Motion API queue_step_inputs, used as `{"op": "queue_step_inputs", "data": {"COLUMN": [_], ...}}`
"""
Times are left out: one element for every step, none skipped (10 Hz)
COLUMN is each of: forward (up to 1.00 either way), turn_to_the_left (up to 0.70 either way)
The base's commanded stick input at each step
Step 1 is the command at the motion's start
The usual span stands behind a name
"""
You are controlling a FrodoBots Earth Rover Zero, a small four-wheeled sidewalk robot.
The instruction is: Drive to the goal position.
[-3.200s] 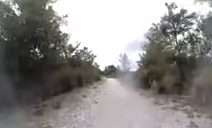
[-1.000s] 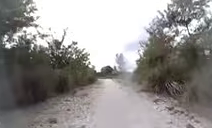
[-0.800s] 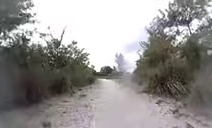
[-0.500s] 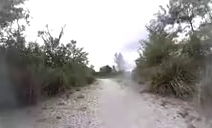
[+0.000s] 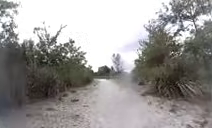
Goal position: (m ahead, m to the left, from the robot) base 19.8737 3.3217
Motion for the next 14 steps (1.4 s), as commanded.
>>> {"op": "queue_step_inputs", "data": {"forward": [0.6,0.6,0.6,0.6,0.6,0.6,0.6,0.6,0.6,0.6,0.6,0.6,0.6,0.6], "turn_to_the_left": [0.0,0.0,0.0,0.0,0.0,0.0,0.0,0.0,0.0,0.0,0.0,0.0,0.0,0.0]}}
